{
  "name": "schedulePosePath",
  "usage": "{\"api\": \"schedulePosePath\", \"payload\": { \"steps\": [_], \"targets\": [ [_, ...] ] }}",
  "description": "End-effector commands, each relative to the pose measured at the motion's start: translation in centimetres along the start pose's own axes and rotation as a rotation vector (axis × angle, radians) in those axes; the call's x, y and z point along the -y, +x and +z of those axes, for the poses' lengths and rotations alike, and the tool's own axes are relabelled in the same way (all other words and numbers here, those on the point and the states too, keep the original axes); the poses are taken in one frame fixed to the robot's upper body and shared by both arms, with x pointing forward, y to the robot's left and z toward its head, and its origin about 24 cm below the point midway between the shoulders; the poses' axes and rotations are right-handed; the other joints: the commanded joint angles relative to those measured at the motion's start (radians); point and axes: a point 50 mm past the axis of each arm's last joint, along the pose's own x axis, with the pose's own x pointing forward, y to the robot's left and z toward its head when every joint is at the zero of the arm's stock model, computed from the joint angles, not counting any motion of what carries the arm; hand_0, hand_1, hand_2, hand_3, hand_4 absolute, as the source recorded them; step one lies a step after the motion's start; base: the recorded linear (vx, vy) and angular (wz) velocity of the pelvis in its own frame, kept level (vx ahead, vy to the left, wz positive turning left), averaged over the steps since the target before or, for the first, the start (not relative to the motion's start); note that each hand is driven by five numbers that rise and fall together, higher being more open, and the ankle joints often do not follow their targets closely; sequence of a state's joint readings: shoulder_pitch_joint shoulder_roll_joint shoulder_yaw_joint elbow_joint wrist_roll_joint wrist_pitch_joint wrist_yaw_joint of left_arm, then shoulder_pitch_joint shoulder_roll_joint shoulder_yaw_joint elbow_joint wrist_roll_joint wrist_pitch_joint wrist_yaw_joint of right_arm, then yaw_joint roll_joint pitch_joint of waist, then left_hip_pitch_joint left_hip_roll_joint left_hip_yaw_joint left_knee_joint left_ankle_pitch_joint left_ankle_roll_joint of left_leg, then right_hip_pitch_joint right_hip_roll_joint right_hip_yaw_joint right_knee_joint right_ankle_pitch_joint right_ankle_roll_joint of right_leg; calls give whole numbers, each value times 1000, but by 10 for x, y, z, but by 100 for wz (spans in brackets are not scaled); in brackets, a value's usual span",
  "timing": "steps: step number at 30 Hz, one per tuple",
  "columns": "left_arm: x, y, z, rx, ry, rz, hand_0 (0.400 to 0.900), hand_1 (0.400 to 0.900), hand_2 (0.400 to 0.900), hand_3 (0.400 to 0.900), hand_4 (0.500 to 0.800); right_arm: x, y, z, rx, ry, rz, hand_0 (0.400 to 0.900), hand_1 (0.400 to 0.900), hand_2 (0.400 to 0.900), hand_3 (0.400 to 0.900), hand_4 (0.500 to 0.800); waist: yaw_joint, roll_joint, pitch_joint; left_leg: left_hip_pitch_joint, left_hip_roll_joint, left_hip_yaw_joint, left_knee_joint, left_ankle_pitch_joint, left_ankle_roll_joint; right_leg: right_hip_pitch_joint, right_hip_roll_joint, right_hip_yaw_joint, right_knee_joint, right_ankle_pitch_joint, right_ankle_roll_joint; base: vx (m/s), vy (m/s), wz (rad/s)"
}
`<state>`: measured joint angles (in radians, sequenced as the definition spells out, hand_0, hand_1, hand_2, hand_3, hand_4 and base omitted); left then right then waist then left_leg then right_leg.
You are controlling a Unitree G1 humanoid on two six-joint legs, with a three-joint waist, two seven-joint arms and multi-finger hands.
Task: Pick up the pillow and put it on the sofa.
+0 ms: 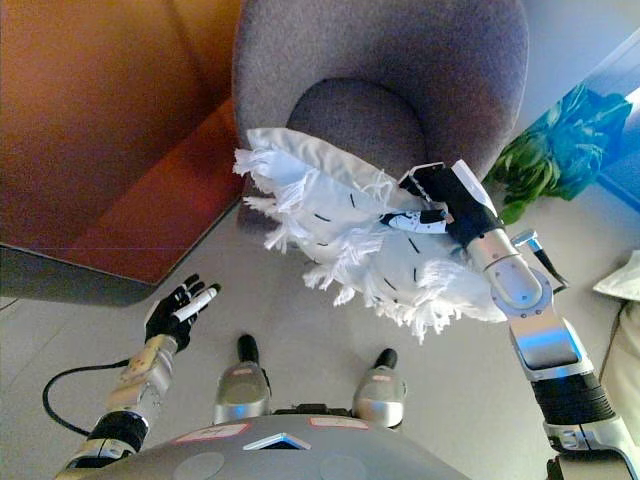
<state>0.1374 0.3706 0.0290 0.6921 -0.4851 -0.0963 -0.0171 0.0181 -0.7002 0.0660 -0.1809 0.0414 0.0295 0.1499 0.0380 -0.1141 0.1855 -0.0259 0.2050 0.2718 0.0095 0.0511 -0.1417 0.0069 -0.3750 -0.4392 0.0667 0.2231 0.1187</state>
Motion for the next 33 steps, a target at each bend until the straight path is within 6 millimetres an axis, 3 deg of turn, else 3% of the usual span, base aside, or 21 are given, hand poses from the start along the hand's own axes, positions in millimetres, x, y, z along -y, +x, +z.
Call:
{"api": "schedulePosePath", "payload": {
  "steps": [1, 6, 11, 15, 18, 19, 20, 23, 26, 33],
  "targets": [
    [5, 4, 13, 57, 46, -46, 900, 900, 900, 900, 800, 71, 9, 73, 365, -49, -196, 400, 400, 400, 400, 500, 49, 19, -70, 100, -22, 15, -81, -43, 42, -26, -15, -4, -32, 49, 143, 137, -71, 25],
    [-5, 3, 17, 50, 85, -48, 900, 900, 900, 900, 800, 92, 30, 59, 244, -25, -204, 400, 400, 400, 400, 500, 98, -12, -67, 99, -12, -15, -76, -34, 28, 13, -2, -50, -44, 22, 138, 133, -86, 26],
    [-19, -3, 26, 48, 130, -62, 900, 900, 900, 900, 800, 128, 51, 37, 71, -26, -247, 400, 400, 400, 400, 500, 169, -25, -62, 89, 1, -60, -67, -17, 12, 64, 12, -94, -56, -18, 129, 153, -85, 24],
    [-29, -6, 39, 66, 160, -76, 900, 900, 900, 900, 800, 180, 52, 23, -98, 0, -381, 400, 400, 400, 400, 500, 236, -25, -58, 87, 17, -106, -73, -20, -11, 106, 33, -119, -72, -48, 135, 171, -116, 26],
    [-34, -6, 48, 79, 181, -86, 900, 900, 900, 900, 800, 219, 40, 10, -283, -24, -536, 400, 400, 400, 400, 500, 287, -28, -50, 69, 15, -147, -71, -17, -17, 120, 43, -138, -80, -59, 135, 158, -195, 31],
    [-36, -6, 56, 94, 201, -102, 900, 900, 900, 900, 800, 239, 33, 10, -394, -64, -663, 520, 520, 520, 520, 572, 318, -28, -40, 53, 15, -172, -65, -14, -20, 123, 46, -147, -87, -58, 133, 52, -224, 28],
    [-37, -6, 62, 112, 214, -118, 900, 900, 900, 900, 800, 249, 29, 12, -464, -4, -739, 900, 900, 900, 900, 800, 338, -25, -29, 35, 17, -191, -58, -14, -22, 120, 48, -150, -90, -61, 133, 0, -221, 28],
    [-34, -6, 82, 170, 161, -162, 900, 900, 900, 900, 800, 271, 30, 45, -363, 207, -947, 900, 900, 900, 900, 800, 365, -2, 14, -27, 20, -226, -41, -9, -31, 105, 47, -158, -108, -54, 139, -125, -122, 17],
    [-25, -4, 88, 175, 135, -193, 900, 900, 900, 900, 800, 281, 29, 67, -314, 105, -1045, 900, 900, 900, 900, 800, 385, 5, 37, -68, 23, -239, -37, 1, -35, 97, 41, -176, -117, -46, 143, -113, -57, 9],
    [-17, -11, 77, 142, 212, -229, 900, 900, 900, 900, 800, 277, 31, 77, -139, 99, -1133, 900, 900, 900, 900, 800, 377, -3, 5, -40, 30, -229, -26, -5, -29, 138, 33, -187, -114, -46, 143, 94, 31, -5]
  ]
}}
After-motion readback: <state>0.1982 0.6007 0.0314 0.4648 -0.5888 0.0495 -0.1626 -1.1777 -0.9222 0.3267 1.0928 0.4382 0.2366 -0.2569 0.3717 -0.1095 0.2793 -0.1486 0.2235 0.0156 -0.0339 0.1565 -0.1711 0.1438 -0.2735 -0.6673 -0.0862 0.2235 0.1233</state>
